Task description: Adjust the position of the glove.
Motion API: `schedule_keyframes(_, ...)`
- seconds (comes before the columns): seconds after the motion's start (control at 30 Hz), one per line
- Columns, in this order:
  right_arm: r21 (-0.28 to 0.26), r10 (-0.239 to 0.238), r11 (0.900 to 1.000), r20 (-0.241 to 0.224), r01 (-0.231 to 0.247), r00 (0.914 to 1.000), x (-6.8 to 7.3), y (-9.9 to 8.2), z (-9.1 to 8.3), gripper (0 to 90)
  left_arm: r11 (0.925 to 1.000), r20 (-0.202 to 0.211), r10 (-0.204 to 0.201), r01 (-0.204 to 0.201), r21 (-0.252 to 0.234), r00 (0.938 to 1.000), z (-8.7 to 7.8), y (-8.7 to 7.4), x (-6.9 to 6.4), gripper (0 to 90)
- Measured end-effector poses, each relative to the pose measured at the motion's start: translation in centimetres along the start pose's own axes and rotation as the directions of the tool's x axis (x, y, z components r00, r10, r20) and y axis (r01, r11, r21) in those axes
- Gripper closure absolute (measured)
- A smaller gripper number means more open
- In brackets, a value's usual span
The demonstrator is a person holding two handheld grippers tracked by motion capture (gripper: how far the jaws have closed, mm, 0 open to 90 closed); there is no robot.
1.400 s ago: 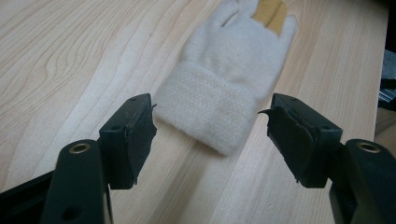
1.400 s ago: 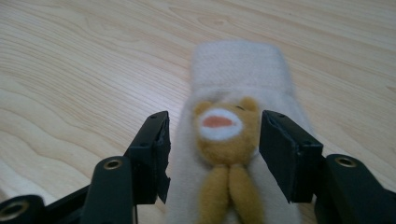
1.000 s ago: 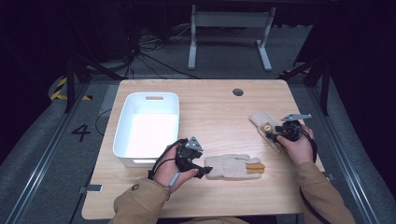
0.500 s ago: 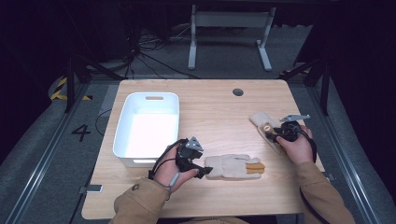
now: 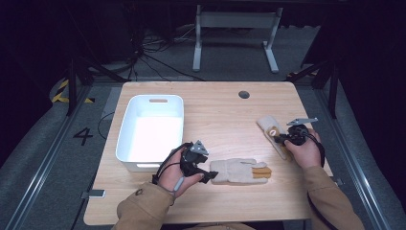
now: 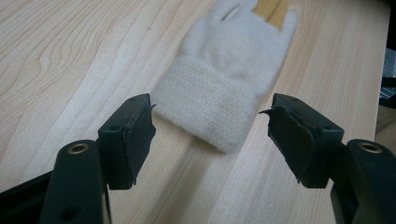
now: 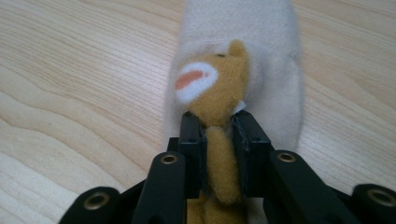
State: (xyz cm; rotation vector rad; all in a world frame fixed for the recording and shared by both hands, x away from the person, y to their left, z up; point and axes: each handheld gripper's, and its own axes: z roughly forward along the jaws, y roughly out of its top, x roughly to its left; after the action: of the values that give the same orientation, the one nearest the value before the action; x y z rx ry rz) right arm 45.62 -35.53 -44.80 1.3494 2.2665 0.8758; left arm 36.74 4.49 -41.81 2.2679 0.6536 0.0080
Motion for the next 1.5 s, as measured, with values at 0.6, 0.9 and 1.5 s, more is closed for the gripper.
schedule_keyframes(0.6, -0.082, -0.012, 0.9966, -0.036, 0.009, 0.9993, 0.2, 0.6, -3.6, 77.3, 0.9999, 0.013, 0.014, -0.014, -0.008, 0.9998, 0.1, 0.6, 0.0, 31.9)
schedule_keyframes(0.9, -0.124, -0.053, 0.9912, -0.051, 0.046, 0.9973, 1.0, 1.1, -6.8, 77.1, 0.9996, 0.024, 0.029, -0.029, -0.004, 0.9993, 0.2, 1.1, 0.0, 31.9)
schedule_keyframes(1.5, -0.113, -0.194, 0.9776, -0.165, 0.177, 0.9670, 4.7, 2.1, -10.2, 76.6, 0.9984, 0.005, 0.037, -0.037, -0.043, 0.9993, -1.9, 2.1, 0.2, 32.5)
